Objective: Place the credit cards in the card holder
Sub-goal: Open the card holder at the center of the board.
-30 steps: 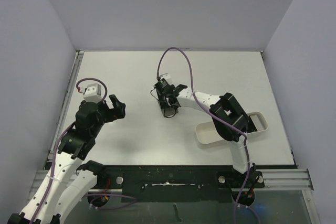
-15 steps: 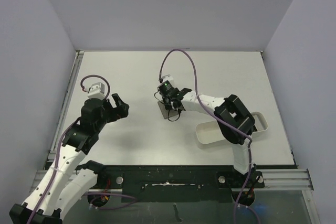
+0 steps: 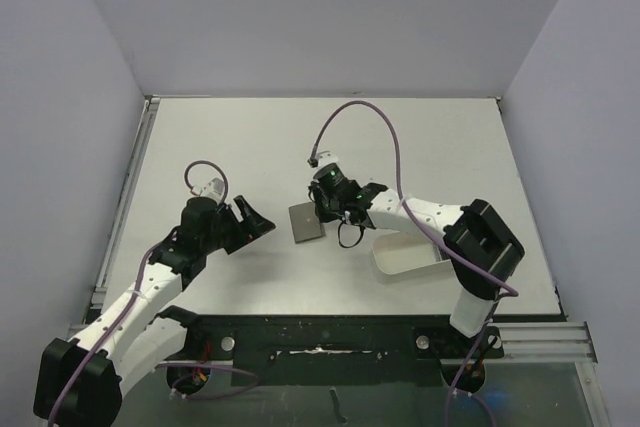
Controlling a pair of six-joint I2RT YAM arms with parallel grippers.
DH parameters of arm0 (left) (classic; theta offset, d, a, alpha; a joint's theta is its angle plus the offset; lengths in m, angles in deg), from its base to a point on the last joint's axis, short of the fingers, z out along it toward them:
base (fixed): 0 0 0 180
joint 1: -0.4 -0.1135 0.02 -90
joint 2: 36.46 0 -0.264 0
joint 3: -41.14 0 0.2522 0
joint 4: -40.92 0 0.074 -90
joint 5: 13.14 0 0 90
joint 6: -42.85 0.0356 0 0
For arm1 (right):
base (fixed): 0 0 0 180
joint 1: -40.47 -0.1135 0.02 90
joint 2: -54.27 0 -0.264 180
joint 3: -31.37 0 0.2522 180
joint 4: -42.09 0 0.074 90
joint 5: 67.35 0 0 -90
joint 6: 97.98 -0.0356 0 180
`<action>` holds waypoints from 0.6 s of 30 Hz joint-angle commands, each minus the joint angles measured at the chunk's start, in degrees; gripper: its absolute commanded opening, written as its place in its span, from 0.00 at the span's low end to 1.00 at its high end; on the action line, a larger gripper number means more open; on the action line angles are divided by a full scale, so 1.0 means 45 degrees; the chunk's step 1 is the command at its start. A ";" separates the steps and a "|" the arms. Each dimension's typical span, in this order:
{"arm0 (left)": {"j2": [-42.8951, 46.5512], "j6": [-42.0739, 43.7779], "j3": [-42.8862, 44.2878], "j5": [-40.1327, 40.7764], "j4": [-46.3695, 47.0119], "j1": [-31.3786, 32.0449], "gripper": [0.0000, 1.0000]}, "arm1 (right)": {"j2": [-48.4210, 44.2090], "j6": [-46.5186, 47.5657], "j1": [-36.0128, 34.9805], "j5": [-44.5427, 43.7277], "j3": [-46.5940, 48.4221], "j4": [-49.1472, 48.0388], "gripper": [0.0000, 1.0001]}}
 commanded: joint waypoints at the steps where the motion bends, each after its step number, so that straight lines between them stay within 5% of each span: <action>1: -0.0503 -0.0901 -0.0112 -0.1079 0.2385 -0.0049 0.70 | -0.1312 -0.0758 -0.0133 0.1405 -0.0724 -0.1830 0.00; 18: -0.1861 -0.0595 -0.0071 -0.1202 0.2393 -0.0071 0.69 | -0.3364 -0.3087 -0.0153 0.5127 -0.3029 -0.6308 0.00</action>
